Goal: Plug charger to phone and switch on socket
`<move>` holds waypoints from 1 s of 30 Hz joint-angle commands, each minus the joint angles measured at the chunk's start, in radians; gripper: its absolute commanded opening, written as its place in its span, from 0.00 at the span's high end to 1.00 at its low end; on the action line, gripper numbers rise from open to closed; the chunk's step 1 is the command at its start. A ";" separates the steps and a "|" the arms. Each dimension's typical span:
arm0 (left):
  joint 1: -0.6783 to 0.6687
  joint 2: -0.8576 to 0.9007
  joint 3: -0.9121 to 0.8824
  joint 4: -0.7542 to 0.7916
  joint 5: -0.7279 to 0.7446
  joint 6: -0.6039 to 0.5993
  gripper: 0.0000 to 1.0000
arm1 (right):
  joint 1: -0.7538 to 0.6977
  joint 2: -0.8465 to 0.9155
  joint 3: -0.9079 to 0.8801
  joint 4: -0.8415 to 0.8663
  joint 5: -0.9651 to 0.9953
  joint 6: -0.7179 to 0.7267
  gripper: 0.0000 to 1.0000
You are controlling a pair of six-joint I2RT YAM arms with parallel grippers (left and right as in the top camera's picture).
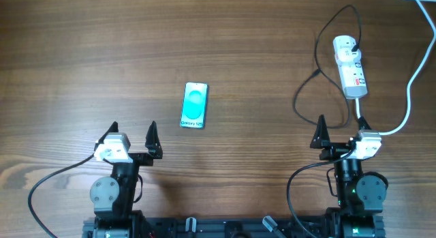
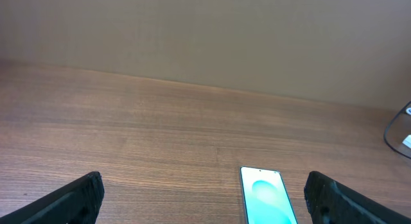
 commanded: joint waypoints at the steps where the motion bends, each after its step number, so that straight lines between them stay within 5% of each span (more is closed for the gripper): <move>1: 0.007 -0.007 -0.012 0.005 -0.003 0.016 0.00 | 0.000 -0.012 -0.001 0.001 -0.015 -0.008 0.00; 17: 0.007 -0.002 0.022 -0.032 0.133 -0.085 0.00 | 0.000 -0.012 -0.001 0.001 -0.015 -0.009 0.00; 23: 0.007 0.095 0.206 -0.190 0.137 -0.084 0.00 | 0.000 -0.012 -0.001 0.001 -0.015 -0.008 0.00; 30: 0.007 0.409 0.517 -0.330 0.140 -0.078 0.00 | 0.000 -0.012 -0.001 0.001 -0.015 -0.009 0.00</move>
